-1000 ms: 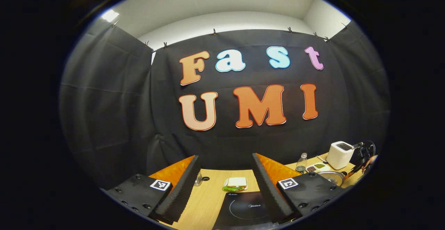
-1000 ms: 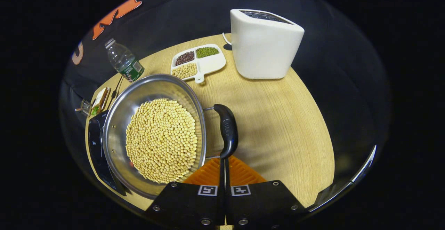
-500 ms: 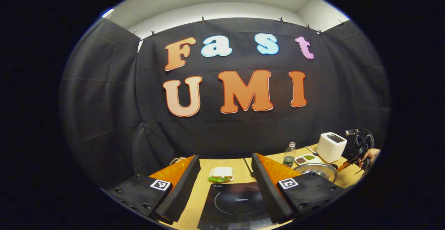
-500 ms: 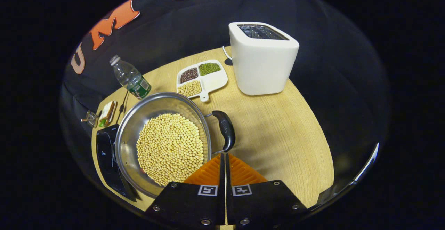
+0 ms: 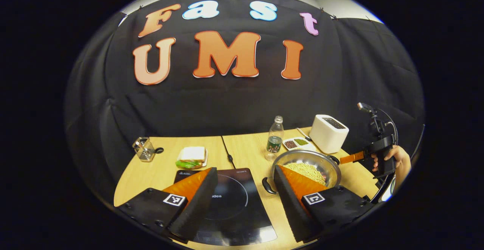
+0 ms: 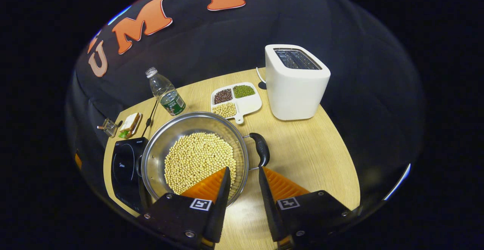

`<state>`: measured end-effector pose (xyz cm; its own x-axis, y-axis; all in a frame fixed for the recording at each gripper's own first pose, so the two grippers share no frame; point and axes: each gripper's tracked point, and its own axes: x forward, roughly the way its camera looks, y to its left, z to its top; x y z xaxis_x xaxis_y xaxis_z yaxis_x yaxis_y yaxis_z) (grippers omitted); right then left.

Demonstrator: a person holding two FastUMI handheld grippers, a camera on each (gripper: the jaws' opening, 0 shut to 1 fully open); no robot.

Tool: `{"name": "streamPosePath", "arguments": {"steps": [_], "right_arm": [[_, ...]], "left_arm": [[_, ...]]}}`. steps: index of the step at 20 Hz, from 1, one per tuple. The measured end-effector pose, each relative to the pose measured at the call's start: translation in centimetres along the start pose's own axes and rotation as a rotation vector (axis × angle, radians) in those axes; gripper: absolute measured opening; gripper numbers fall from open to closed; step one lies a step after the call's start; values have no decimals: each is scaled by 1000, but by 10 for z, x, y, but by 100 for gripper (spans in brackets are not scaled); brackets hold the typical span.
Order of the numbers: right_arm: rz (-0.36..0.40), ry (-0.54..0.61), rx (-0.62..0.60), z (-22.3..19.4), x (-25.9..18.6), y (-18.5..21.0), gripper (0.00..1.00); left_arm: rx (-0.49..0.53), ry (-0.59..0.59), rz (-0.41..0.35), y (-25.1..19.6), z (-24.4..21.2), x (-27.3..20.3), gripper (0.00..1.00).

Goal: First push the handle of the pot to place it horizontally, then grasp the pot with both hands and set it on the induction cooktop.

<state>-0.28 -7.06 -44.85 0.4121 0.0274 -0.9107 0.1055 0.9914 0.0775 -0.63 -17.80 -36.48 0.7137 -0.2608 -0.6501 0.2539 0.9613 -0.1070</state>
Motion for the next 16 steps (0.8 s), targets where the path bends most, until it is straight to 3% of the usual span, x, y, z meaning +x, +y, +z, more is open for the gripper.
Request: {"name": "streamPosePath", "arguments": {"steps": [6, 13, 14, 16], "right_arm": [[23, -5, -31, 0, 7, 4, 73], [10, -18, -29, 5, 23, -2, 81], [1, -30, -36, 9, 27, -5, 81], [-15, -33, -39, 9, 33, -11, 81]], "left_arm": [[-18, 146, -35, -32, -41, 50, 97], [-86, 320, -85, -72, -84, 103, 98], [-99, 339, -86, -74, -89, 111, 94], [-106, 377, -79, -78, -101, 128, 98]]}}
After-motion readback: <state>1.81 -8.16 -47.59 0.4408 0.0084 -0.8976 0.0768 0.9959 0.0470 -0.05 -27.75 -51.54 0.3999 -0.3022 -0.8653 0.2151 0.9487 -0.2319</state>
